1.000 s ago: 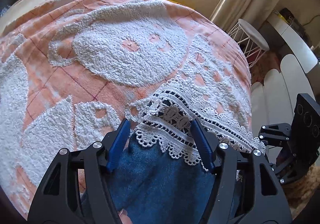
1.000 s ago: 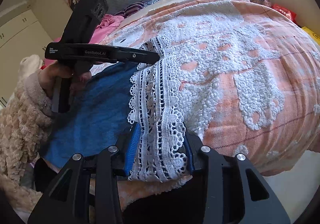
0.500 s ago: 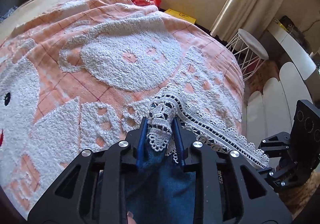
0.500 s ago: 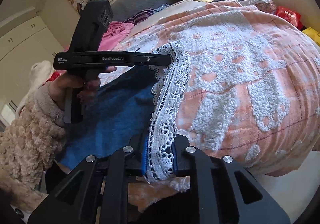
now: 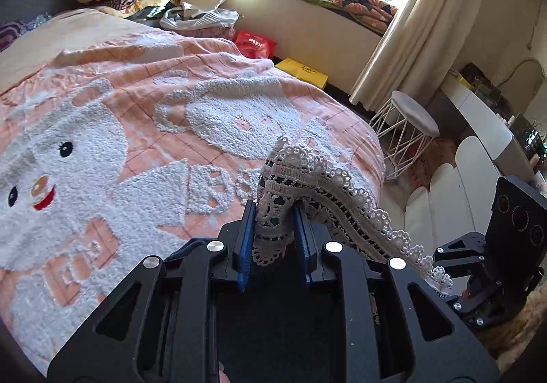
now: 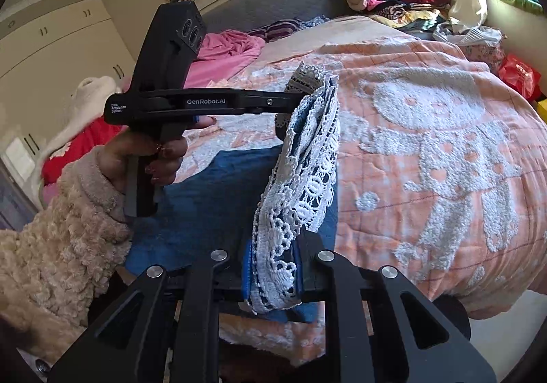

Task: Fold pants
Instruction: 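Carry the lace edge over the denim with both grippers and release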

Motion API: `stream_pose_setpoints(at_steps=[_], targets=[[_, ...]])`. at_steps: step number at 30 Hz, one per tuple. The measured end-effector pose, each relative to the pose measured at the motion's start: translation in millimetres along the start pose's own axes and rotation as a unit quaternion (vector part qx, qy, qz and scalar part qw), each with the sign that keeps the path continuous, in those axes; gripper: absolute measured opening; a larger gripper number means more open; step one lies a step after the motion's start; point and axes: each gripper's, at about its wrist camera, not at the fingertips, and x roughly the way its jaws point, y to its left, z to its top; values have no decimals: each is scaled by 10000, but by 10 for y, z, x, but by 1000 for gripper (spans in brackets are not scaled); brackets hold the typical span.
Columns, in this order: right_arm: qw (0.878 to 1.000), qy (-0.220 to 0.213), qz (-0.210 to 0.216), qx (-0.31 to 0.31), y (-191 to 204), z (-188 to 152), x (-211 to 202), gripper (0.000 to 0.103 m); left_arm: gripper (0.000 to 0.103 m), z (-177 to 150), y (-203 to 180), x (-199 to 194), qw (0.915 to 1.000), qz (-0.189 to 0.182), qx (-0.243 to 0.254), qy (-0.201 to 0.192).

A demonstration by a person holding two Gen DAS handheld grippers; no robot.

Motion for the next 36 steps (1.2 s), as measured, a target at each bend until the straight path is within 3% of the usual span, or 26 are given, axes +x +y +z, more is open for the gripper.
stream_pose_setpoints(at_steps=[9, 15, 21, 30, 33, 36], targets=[[9955, 476, 396, -722, 825, 114, 499, 17, 15, -436, 311, -614, 9988, 159, -280, -361], [9888, 954, 529, -1017, 1204, -54, 893, 17, 15, -788, 536, -830, 9968, 403, -575, -392], [9829, 1314, 506, -1189, 1383, -241, 1160, 17, 15, -1108, 866, -1049, 9882, 389, -1352, -600], [9728, 1498, 224, -1751, 1692, -454, 1436, 21, 43, -1450, 1185, -1380, 9614, 142, -2521, -1095], [9692, 1500, 334, -1923, 1791, -539, 1469, 36, 45, -1446, 1178, -1335, 9611, 255, -2574, -969], [9698, 1324, 652, -1942, 1850, -565, 1380, 40, 51, -1431, 1128, -1228, 9657, 521, -2441, -719]])
